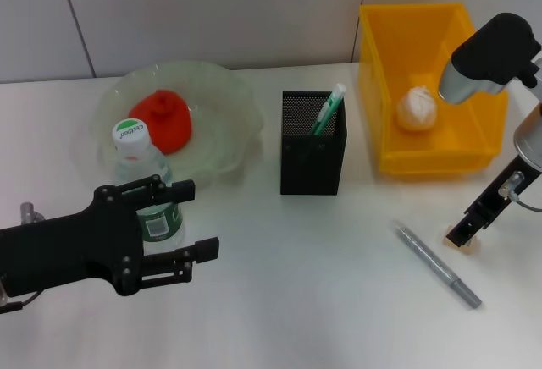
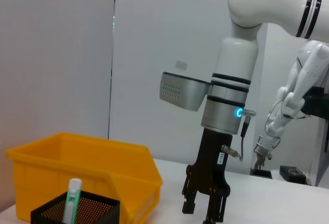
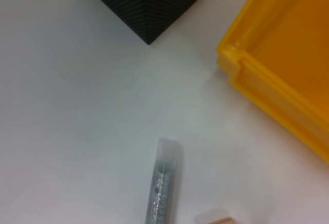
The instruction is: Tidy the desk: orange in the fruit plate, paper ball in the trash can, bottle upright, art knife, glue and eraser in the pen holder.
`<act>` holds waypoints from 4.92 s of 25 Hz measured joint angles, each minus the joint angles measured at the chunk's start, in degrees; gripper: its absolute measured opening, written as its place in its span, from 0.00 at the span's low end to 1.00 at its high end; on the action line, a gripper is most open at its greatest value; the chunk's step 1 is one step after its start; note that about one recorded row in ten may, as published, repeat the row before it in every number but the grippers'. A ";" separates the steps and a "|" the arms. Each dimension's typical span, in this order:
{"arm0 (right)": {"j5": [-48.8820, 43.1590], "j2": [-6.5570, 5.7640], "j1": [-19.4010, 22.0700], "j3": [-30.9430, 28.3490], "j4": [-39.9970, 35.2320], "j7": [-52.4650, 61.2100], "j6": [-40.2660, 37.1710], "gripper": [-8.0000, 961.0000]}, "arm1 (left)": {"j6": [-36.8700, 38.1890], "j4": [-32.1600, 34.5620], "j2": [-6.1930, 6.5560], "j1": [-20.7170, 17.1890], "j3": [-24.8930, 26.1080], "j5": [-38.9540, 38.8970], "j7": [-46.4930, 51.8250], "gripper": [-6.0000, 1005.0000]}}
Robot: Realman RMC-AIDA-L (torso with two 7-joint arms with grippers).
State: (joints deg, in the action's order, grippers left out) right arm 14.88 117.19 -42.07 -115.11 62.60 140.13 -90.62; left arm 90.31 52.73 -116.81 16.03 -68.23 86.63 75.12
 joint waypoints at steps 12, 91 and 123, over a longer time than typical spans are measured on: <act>0.00 0.38 0.09 1.42 -1.84 0.10 1.83 0.75 | 0.14 -2.11 -0.50 1.36 0.16 0.97 0.02 0.79; 7.11 1.79 2.68 4.16 12.58 4.95 -4.05 0.27 | 1.01 -2.67 -1.18 1.46 0.06 1.00 -0.77 0.79; 15.44 1.53 2.12 6.95 21.21 2.45 9.54 0.27 | 1.37 -2.72 -1.32 1.73 -0.15 1.00 -0.43 0.79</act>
State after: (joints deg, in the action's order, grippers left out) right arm 30.33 118.72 -39.95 -108.16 83.81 142.58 -81.08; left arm 91.67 50.01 -118.13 17.75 -68.38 87.62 74.69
